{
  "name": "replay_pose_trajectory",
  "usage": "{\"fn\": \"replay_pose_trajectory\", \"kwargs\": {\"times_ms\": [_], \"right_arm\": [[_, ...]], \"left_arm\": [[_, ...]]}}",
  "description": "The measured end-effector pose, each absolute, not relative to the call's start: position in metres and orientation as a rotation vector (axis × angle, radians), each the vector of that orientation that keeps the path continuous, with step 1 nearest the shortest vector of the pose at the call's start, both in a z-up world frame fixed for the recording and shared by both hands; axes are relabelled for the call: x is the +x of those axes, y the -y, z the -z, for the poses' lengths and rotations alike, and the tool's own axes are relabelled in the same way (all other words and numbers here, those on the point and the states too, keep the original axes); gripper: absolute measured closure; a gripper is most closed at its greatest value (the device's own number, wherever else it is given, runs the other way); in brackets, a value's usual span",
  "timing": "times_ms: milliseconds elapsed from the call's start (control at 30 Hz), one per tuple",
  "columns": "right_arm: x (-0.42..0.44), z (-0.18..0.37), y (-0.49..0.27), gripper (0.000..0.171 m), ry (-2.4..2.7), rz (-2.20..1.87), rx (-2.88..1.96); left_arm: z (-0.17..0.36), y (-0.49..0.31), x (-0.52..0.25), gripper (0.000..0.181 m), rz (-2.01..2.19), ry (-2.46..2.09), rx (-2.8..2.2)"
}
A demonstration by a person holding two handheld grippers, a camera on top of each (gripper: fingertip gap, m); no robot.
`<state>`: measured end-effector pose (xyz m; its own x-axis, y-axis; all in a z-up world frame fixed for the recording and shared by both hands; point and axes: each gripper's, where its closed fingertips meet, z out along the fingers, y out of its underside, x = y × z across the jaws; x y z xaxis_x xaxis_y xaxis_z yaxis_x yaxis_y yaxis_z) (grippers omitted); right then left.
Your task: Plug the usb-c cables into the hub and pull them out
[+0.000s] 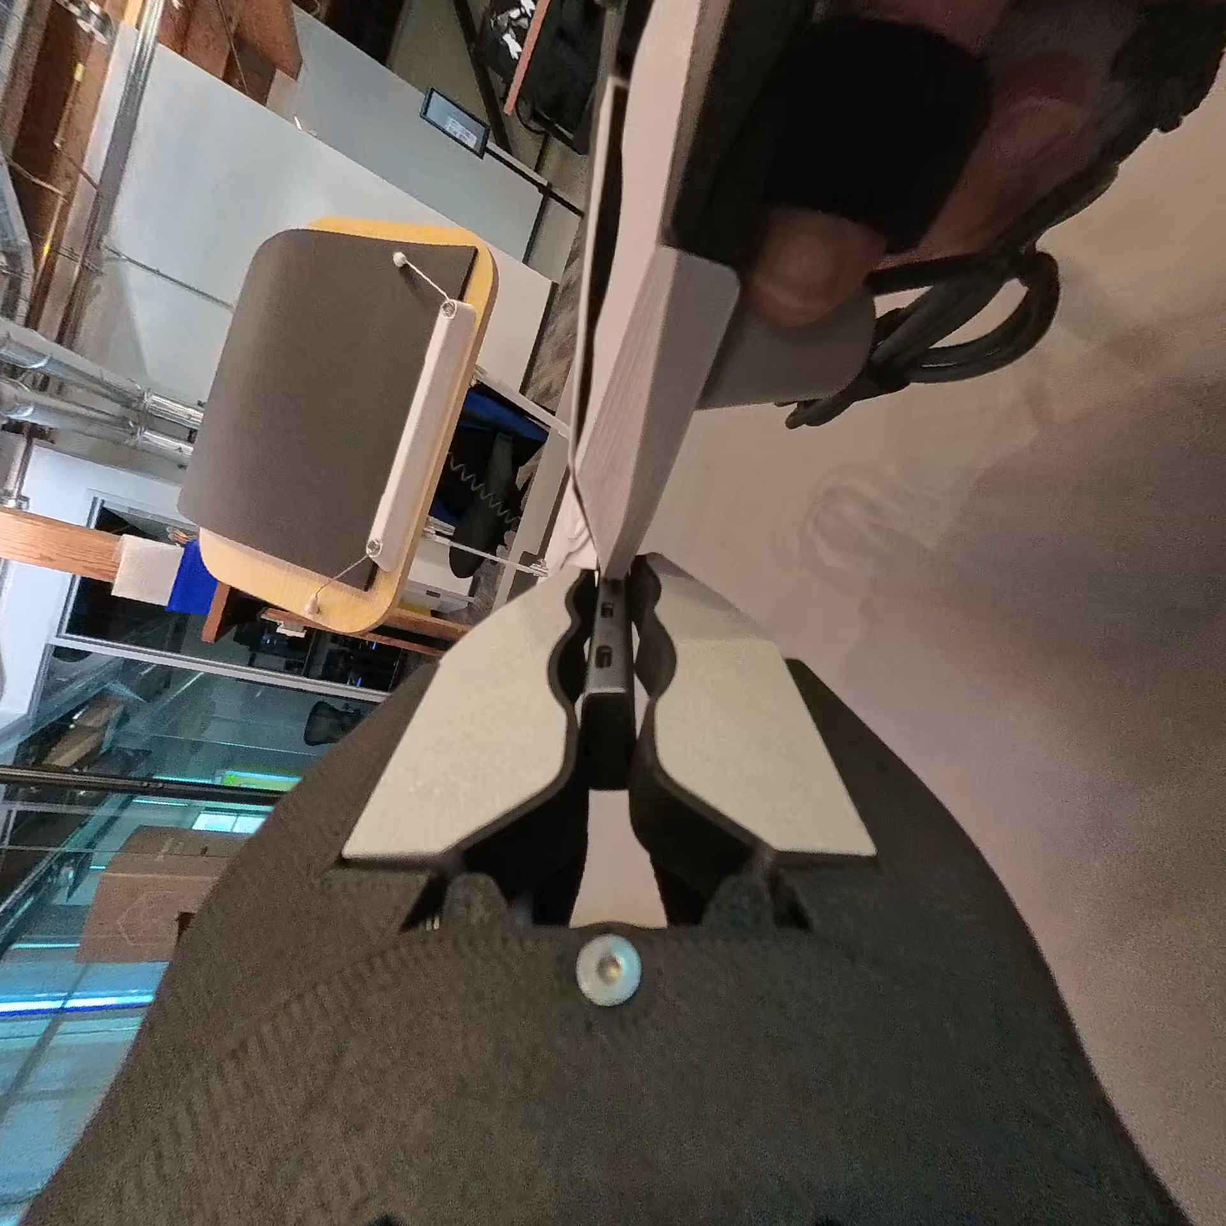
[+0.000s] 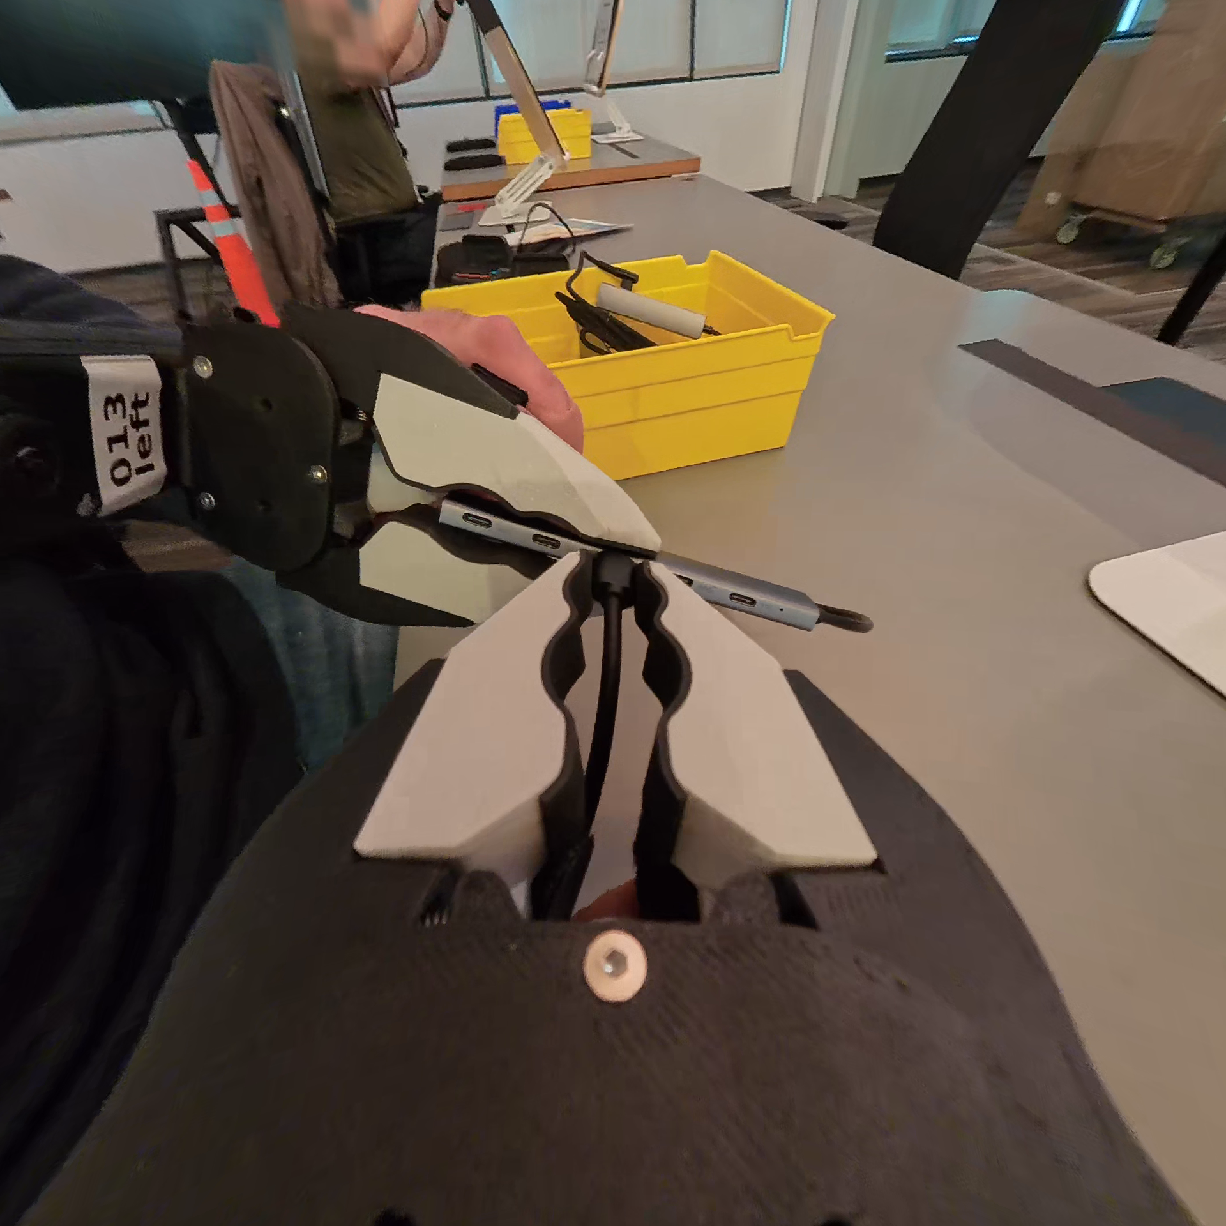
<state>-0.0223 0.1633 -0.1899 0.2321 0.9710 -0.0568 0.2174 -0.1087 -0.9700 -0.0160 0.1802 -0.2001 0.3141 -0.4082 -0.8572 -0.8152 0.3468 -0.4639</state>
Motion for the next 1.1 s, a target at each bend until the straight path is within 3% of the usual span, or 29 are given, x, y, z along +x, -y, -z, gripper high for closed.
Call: {"fn": "replay_pose_trajectory", "kwargs": {"times_ms": [133, 267, 367, 700, 967, 1100], "right_arm": [[-0.023, 0.186, -0.171, 0.162, 1.036, -0.930, -1.546], [0.010, 0.164, -0.187, 0.163, 0.894, -0.694, -1.524], [0.014, 0.158, -0.185, 0.163, 0.913, -0.730, -1.526], [0.046, 0.105, -0.188, 0.162, 0.931, -0.678, -1.454], [0.168, 0.015, -0.222, 0.162, 0.742, -0.448, -1.420], [0.247, 0.024, -0.266, 0.162, 0.632, -0.292, -1.511]], "left_arm": [[0.199, -0.186, -0.020, 0.171, -0.403, -1.285, -1.301], [0.196, -0.222, -0.086, 0.172, -0.500, -1.137, -1.492], [0.170, -0.215, -0.081, 0.172, -0.413, -1.087, -1.475], [0.173, -0.214, -0.076, 0.171, -0.354, -1.125, -1.504], [0.180, -0.211, -0.072, 0.172, -0.334, -1.163, -1.511], [0.183, -0.211, -0.070, 0.172, -0.325, -1.179, -1.514]]}}
